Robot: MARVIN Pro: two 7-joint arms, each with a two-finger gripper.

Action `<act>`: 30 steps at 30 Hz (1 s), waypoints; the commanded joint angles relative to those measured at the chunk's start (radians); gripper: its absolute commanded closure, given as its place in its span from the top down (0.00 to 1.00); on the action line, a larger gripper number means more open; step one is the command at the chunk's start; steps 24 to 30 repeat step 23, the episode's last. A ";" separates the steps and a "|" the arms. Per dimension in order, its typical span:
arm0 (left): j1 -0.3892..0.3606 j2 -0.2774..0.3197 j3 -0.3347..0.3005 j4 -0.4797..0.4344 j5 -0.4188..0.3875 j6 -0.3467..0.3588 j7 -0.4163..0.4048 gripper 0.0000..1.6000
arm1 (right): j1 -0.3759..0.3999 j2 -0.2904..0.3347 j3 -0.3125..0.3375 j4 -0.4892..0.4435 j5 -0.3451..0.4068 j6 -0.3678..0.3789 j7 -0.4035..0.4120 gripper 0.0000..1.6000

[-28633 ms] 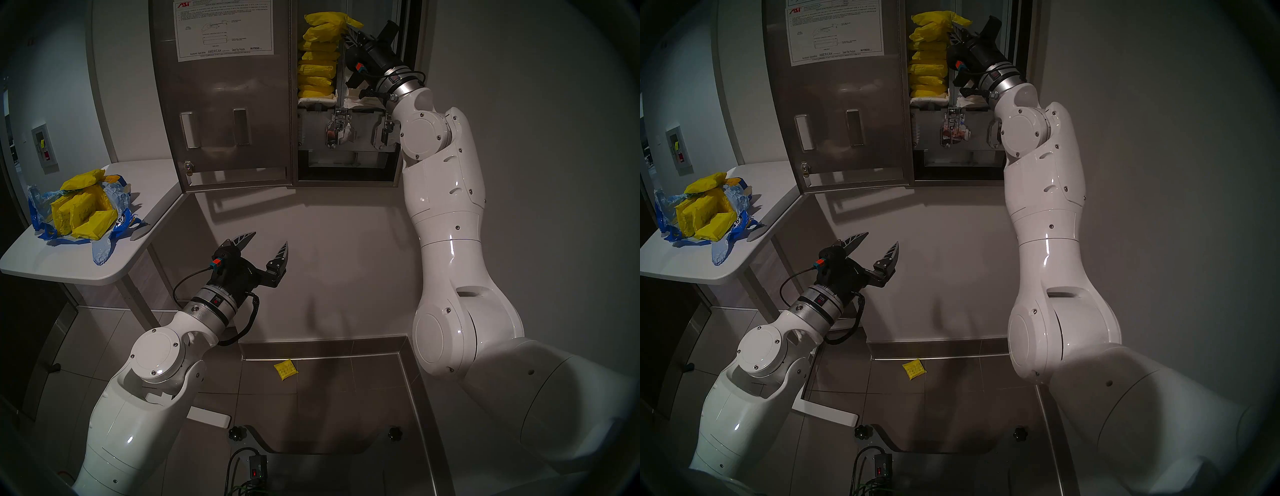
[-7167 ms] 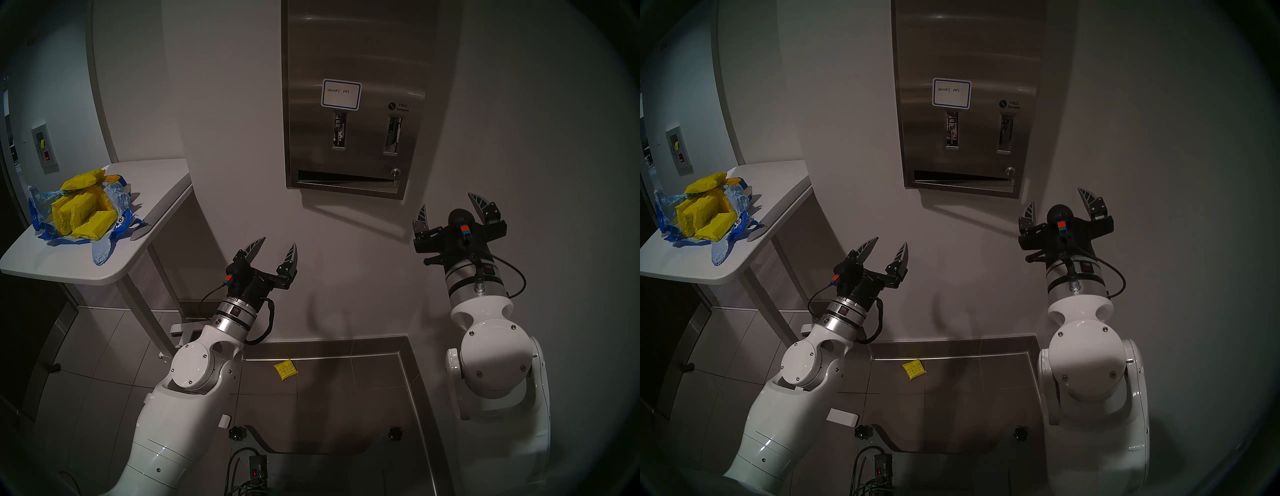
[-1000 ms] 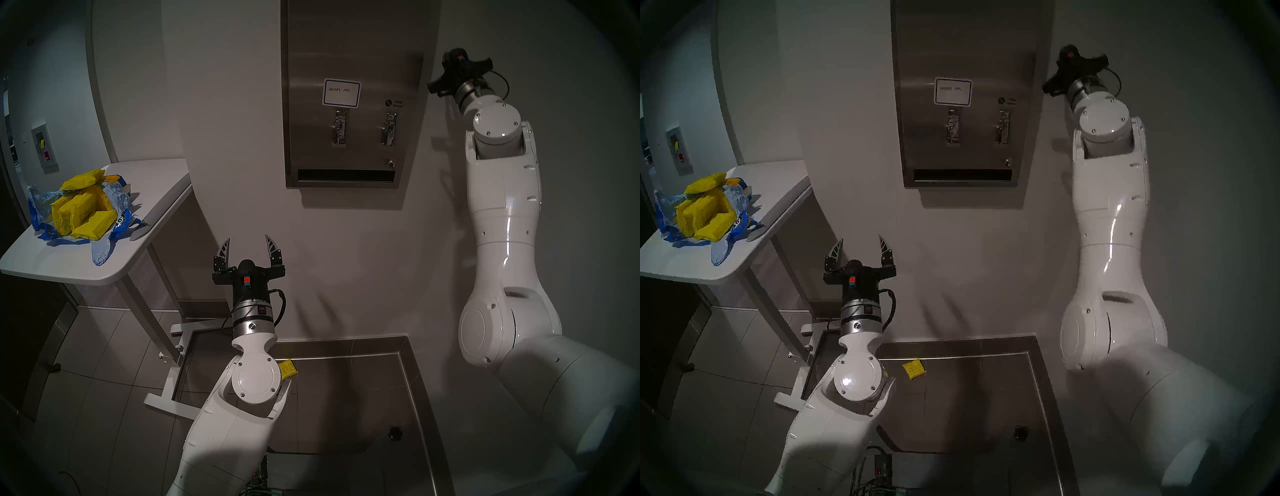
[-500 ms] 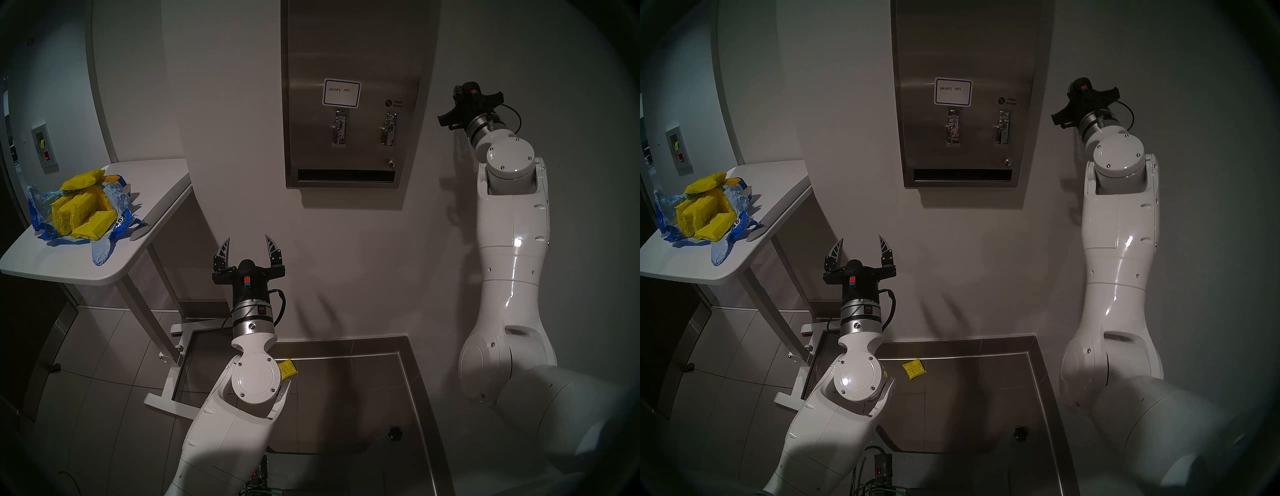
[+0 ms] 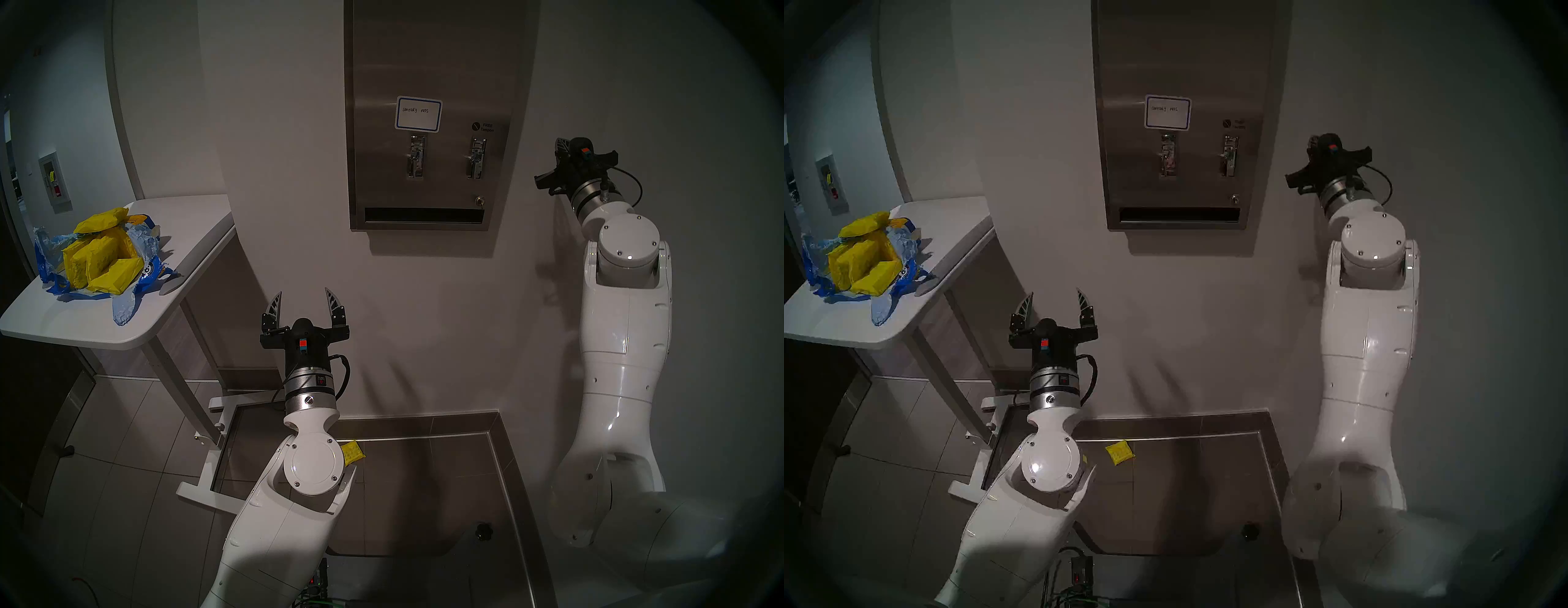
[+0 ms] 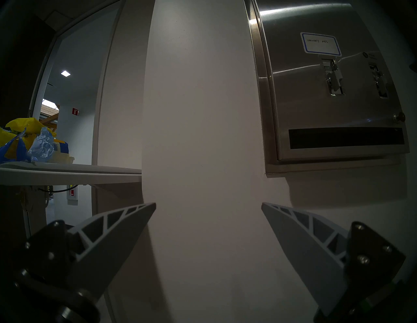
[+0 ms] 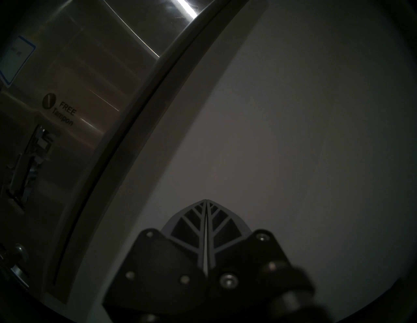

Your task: Open the dispenser door, put the pads inside, close the door

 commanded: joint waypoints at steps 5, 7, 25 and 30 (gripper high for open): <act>-0.024 -0.001 -0.001 -0.026 0.004 -0.006 0.001 1.00 | -0.121 -0.101 0.041 -0.156 0.080 -0.047 -0.046 0.00; -0.024 0.000 -0.001 -0.026 0.004 -0.006 0.002 1.00 | -0.145 -0.113 0.046 -0.171 0.094 -0.065 -0.052 0.00; -0.027 0.004 0.002 -0.029 0.004 -0.006 0.006 1.00 | -0.310 -0.142 0.039 -0.344 0.208 -0.140 -0.108 0.00; -0.027 0.004 0.002 -0.029 0.004 -0.006 0.006 1.00 | -0.310 -0.142 0.039 -0.344 0.208 -0.140 -0.108 0.00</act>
